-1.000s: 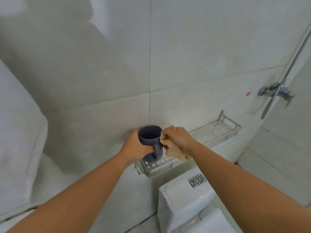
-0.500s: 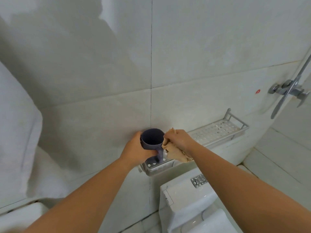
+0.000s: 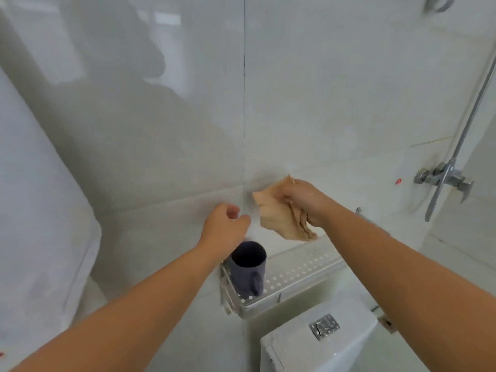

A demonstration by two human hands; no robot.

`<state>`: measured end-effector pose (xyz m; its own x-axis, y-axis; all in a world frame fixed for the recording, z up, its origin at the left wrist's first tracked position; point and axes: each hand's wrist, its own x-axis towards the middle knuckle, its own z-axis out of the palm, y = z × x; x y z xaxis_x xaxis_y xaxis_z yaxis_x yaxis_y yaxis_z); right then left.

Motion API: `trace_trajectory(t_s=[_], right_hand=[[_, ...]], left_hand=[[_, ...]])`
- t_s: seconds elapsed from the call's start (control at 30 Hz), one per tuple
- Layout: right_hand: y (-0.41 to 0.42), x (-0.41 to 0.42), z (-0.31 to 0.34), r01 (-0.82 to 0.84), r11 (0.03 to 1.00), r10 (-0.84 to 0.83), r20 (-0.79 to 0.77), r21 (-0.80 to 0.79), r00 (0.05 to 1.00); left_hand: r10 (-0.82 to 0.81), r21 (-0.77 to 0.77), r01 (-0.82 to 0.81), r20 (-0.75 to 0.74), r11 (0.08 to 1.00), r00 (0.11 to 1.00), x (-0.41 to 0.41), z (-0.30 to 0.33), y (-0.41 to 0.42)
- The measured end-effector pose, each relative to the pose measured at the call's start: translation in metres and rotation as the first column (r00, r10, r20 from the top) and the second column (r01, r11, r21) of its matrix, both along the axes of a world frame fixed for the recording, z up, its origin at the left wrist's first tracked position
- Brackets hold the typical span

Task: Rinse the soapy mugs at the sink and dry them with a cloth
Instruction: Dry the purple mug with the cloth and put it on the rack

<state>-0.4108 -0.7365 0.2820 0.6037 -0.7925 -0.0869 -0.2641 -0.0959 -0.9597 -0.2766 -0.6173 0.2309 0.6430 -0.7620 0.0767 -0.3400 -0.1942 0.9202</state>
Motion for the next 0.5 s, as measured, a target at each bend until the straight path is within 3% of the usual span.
trace_trajectory(t_s=[0.03,0.1,0.17,0.23,0.33,0.4,0.5], right_hand=[[0.002,0.002,0.017,-0.028,0.999,0.026,0.068,0.035,0.997],[0.011,0.003,0.052,-0.082,0.991,0.060,0.198,0.103,0.978],[0.022,0.001,0.086,-0.140,0.983,0.102,0.283,0.118,0.954],[0.033,-0.004,0.119,-0.187,0.981,0.160,0.318,0.058,0.934],[0.043,-0.012,0.166,-0.210,0.974,0.227,0.348,-0.087,0.909],[0.046,-0.016,0.196,-0.127,0.953,0.215,0.314,-0.275,0.925],[0.052,-0.023,0.238,0.085,0.845,0.099,0.310,-0.528,0.946]], left_hand=[[-0.057,-0.021,0.055,-0.120,0.998,0.991,-0.003,0.022,0.001],[-0.261,-0.067,0.255,-0.386,0.965,0.885,-0.006,0.065,0.005],[-0.413,-0.132,0.401,-0.471,0.907,0.779,-0.004,0.102,0.011],[-0.466,-0.223,0.409,-0.390,0.885,0.794,0.001,0.133,0.012],[-0.427,-0.357,0.350,-0.167,0.866,0.888,0.003,0.187,0.016],[-0.372,-0.418,0.337,-0.002,0.844,0.928,0.001,0.226,0.022],[-0.231,-0.472,0.311,0.220,0.825,0.948,-0.011,0.280,0.034]])
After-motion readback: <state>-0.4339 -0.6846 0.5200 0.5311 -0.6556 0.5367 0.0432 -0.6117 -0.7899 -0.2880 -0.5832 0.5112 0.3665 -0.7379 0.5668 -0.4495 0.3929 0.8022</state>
